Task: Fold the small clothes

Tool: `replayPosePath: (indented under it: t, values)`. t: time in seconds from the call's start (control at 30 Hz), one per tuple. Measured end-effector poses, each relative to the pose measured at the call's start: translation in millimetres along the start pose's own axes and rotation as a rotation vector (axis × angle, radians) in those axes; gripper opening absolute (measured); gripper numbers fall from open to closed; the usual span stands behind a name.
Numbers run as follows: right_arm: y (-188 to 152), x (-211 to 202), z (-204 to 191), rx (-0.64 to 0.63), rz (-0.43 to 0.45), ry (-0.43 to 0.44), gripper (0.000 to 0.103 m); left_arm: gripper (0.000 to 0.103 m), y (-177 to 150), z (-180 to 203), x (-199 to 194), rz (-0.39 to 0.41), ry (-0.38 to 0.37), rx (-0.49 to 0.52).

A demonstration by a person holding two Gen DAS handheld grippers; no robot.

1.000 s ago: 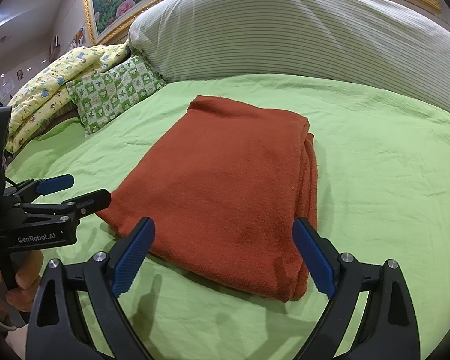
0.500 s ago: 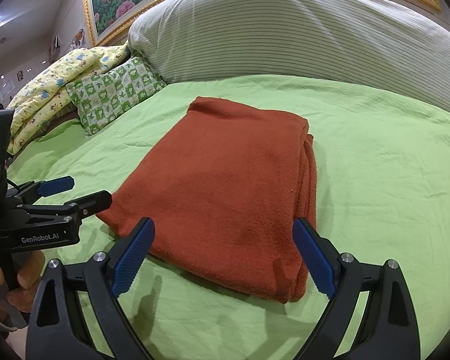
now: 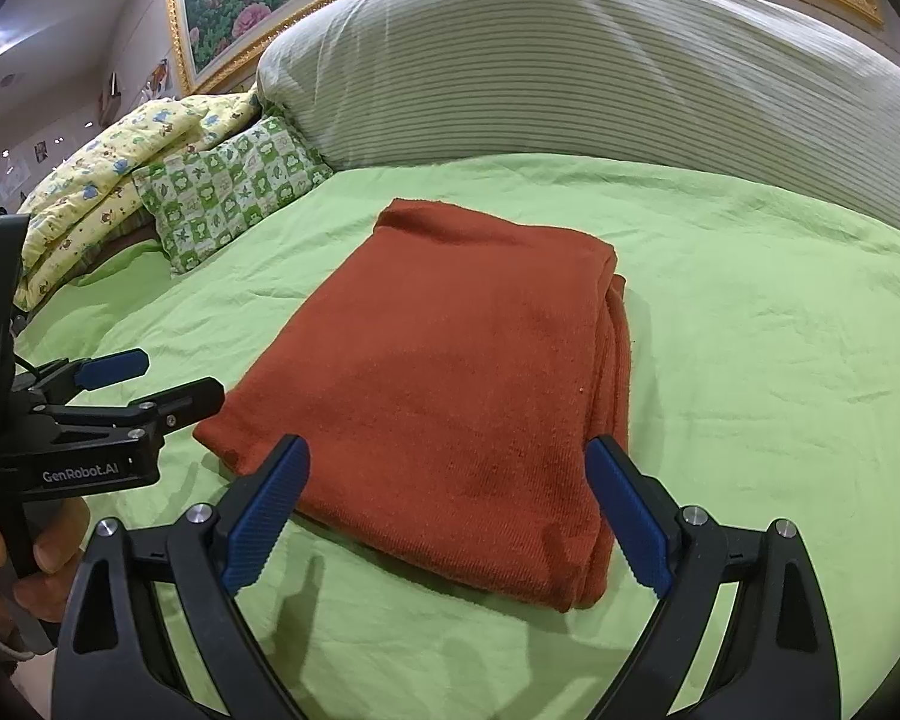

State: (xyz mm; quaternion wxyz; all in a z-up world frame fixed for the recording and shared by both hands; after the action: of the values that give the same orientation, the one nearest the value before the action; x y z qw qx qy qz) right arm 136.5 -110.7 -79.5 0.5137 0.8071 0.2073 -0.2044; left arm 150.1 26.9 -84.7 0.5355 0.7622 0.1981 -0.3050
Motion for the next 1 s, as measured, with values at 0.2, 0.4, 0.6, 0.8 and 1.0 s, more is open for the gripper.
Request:
replayPosePath:
  t: [0.2, 0.4, 0.6, 0.8, 1.0]
  values:
    - [5.5, 0.0, 4.9, 0.007, 0.0, 0.005, 0.093, 0.096, 3.5, -0.5, 4.5, -0.01, -0.003, 0.003]
    - [13.1, -0.4, 8.9, 0.013, 0.003, 0.003, 0.093, 0.096, 7.3, 1.7, 9.6, -0.034, -0.026, 0.021]
    - [19.2, 1.4, 15.2, 0.028, -0.001, -0.006, 0.093, 0.096, 10.2, 3.4, 14.8, -0.053, -0.034, 0.036]
    - [21.5, 4.2, 18.0, 0.037, -0.008, -0.008, 0.093, 0.096, 12.7, 3.9, 16.2, -0.054, -0.034, 0.042]
    - [21.8, 3.1, 18.6, 0.035, -0.008, -0.005, 0.093, 0.096, 13.1, 3.9, 17.5, -0.059, -0.04, 0.042]
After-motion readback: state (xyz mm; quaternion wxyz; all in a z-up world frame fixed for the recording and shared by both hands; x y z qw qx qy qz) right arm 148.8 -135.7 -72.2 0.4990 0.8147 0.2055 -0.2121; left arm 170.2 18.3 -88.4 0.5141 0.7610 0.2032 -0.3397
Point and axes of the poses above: each gripper's, at about its wrist camera, not at the fingertips, and x roughly the way its jaws point, z to its right, y to its top, the point moved 9 cm from there along x, roughly the way its jaws point, and after that the axes turned 15 degrees about x, right-handed, at the moved point
